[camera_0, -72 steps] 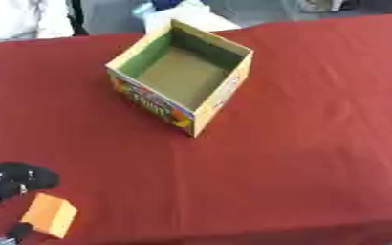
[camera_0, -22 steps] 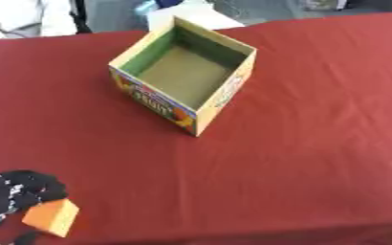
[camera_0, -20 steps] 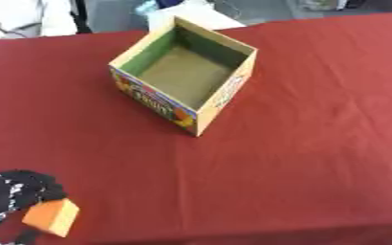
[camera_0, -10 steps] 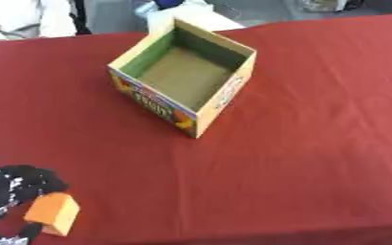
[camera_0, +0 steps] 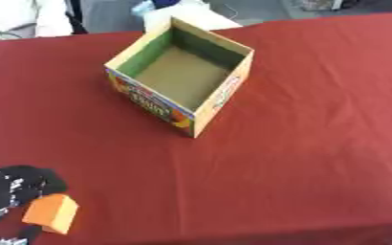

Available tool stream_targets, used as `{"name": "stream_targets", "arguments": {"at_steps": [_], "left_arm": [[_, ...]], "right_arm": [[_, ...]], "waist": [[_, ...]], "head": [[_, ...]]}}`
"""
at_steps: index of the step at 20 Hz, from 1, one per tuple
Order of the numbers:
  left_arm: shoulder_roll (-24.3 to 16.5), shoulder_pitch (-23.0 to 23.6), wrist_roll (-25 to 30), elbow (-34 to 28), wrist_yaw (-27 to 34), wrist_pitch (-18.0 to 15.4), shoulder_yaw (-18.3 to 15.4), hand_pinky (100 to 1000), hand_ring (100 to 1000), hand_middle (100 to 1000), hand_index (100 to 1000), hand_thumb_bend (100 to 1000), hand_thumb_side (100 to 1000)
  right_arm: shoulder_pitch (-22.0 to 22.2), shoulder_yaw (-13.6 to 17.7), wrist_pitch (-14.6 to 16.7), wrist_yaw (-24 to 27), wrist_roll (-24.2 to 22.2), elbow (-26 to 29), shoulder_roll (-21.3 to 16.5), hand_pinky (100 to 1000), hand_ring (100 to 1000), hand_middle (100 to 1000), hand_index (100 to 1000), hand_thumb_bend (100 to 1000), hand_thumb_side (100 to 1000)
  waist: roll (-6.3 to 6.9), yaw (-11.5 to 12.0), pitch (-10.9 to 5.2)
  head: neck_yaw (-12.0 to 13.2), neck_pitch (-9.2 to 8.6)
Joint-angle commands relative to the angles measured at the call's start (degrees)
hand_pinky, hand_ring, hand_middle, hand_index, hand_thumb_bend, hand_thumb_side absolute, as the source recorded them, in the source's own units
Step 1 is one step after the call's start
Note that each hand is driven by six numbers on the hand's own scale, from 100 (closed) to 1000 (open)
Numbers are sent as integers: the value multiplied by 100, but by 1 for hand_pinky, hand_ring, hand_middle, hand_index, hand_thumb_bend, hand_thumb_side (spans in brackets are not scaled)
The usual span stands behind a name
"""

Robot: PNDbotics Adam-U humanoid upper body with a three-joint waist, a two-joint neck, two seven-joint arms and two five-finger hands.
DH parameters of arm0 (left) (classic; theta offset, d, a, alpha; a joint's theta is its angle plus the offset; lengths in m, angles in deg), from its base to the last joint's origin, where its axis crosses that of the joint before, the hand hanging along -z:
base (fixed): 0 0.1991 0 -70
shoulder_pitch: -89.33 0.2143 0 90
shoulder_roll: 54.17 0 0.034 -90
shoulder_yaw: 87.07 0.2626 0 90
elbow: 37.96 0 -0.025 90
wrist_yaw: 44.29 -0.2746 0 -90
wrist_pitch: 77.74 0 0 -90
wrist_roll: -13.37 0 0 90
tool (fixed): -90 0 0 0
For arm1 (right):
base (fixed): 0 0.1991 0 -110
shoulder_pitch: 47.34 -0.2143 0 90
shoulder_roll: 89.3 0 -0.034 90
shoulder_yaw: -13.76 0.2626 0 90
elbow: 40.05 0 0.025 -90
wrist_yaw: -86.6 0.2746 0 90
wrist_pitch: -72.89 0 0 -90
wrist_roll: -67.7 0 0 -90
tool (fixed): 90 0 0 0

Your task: Pick up objects on the table and place them in the box.

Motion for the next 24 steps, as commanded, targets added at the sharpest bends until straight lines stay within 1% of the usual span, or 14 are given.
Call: {"name": "stream_targets", "arguments": {"at_steps": [1,2,5,6,7,9,10,11,12,13,14,16,20,24], "left_arm": [[-72,-88,40,28,-53,-18,18,944,973,887,998,100,340],[-62,-104,79,60,-57,-34,40,941,971,875,973,100,340],[-37,-145,203,141,-83,-89,99,936,964,846,950,100,339],[-31,-159,233,159,-92,-104,112,927,954,806,924,100,341],[-26,-172,251,174,-99,-113,120,923,948,790,913,100,341],[-17,-189,242,183,-96,-117,124,888,894,670,841,100,336],[-14,-195,220,180,-81,-110,121,877,876,631,816,100,334],[-14,-200,191,175,-65,-97,117,873,868,615,805,100,333],[-15,-204,159,170,-48,-82,113,857,846,574,772,100,329],[-18,-206,130,163,-29,-69,110,850,838,560,760,100,328],[-21,-208,106,152,-9,-64,108,815,792,508,707,100,325],[-29,-214,61,131,30,-53,91,794,771,491,688,100,322],[-50,-202,-95,26,74,-51,13,784,762,486,672,100,310],[-143,-284,-281,-82,365,-166,-153,785,760,495,685,100,293]], "right_arm": [[-35,11,1,36,-25,85,-86,635,743,504,695,100,758],[-37,9,0,39,-28,85,-84,635,743,504,695,100,758],[-41,10,2,44,-34,85,-81,635,743,504,695,100,757],[-43,11,2,45,-34,85,-81,635,743,504,695,100,756],[-44,10,2,45,-35,85,-80,635,743,504,695,100,756],[-46,11,2,46,-36,85,-78,636,743,504,695,100,757],[-46,13,3,47,-35,85,-77,636,743,504,695,100,757],[-47,14,3,48,-34,85,-77,636,743,504,695,100,757],[-47,14,2,48,-33,85,-77,636,743,504,695,100,757],[-46,14,3,48,-32,85,-77,636,743,504,695,100,757],[-44,15,3,47,-31,85,-77,636,743,504,695,100,758],[-42,18,3,46,-27,85,-75,636,743,504,695,100,757],[-35,26,7,38,-19,85,-78,636,743,504,695,100,755],[-24,37,15,23,-1,85,-97,637,743,505,695,100,754]], "waist": [[-10,-10,-46],[-10,-17,-44],[-10,-35,-39],[-10,-39,-38],[-9,-41,-38],[-7,-44,-39],[-6,-45,-40],[-5,-45,-40],[-4,-46,-41],[-3,-47,-41],[-2,-48,-41],[1,-48,-42],[4,-42,-46],[14,-25,-56]], "head": [[-31,-55],[-31,-57],[-31,-62],[-30,-64],[-28,-64],[-30,-69],[-29,-70],[-28,-68],[-26,-65],[-25,-63],[-24,-60],[-24,-60],[-48,-64],[-75,-71]]}}
